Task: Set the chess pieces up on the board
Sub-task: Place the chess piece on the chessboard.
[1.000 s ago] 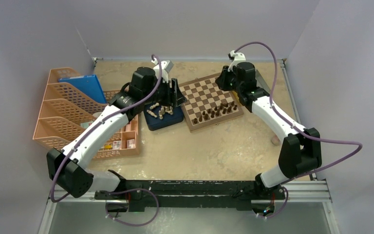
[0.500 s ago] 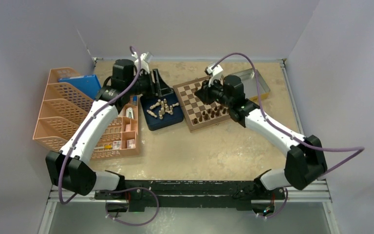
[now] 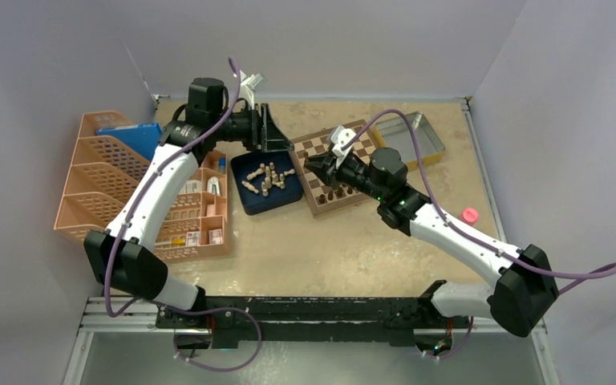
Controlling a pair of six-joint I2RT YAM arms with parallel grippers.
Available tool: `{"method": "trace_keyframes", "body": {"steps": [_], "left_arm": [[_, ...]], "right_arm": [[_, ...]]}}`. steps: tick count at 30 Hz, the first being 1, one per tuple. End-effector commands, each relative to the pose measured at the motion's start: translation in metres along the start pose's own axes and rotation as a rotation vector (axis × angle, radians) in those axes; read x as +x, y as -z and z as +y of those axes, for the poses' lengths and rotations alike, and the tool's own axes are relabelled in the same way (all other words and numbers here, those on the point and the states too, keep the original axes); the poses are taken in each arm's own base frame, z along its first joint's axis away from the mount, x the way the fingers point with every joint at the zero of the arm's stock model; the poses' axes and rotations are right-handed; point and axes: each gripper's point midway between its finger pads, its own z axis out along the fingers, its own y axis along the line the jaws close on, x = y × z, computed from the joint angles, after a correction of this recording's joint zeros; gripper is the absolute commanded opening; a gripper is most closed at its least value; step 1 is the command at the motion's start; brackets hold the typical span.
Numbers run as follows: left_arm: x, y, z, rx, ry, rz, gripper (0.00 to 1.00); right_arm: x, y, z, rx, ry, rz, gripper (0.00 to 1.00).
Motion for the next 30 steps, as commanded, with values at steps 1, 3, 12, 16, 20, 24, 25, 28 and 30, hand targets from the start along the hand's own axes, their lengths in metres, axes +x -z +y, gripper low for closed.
{"method": "trace_keyframes", "body": {"steps": [1, 3, 12, 16, 20, 24, 25, 28, 30], "left_arm": [[0.002, 0.003, -0.023, 0.136, -0.06, 0.061, 0.42], [0.006, -0.001, -0.021, 0.157, -0.04, 0.091, 0.4], [0.011, -0.01, -0.017, 0.208, -0.006, 0.137, 0.37], [0.015, -0.017, -0.014, 0.21, 0.017, 0.159, 0.35], [0.021, -0.02, -0.014, 0.213, 0.028, 0.178, 0.32], [0.02, -0.02, -0.015, 0.212, 0.026, 0.177, 0.32], [0.019, -0.02, -0.016, 0.212, 0.024, 0.178, 0.32], [0.02, -0.02, -0.016, 0.213, 0.017, 0.179, 0.32], [0.02, -0.02, -0.016, 0.215, 0.016, 0.184, 0.31]], "right_arm": [[-0.031, 0.003, 0.013, -0.043, 0.091, -0.109, 0.2], [-0.031, 0.003, 0.016, -0.045, 0.1, -0.109, 0.2], [-0.024, -0.002, 0.022, -0.057, 0.107, -0.085, 0.2], [-0.02, -0.005, 0.023, -0.057, 0.106, -0.072, 0.2], [-0.022, -0.003, 0.024, -0.053, 0.107, -0.077, 0.2], [-0.019, -0.004, 0.024, -0.053, 0.104, -0.066, 0.2], [-0.018, -0.005, 0.025, -0.055, 0.102, -0.06, 0.2], [-0.017, -0.005, 0.026, -0.058, 0.102, -0.057, 0.2], [-0.018, -0.006, 0.026, -0.056, 0.104, -0.06, 0.2]]}}
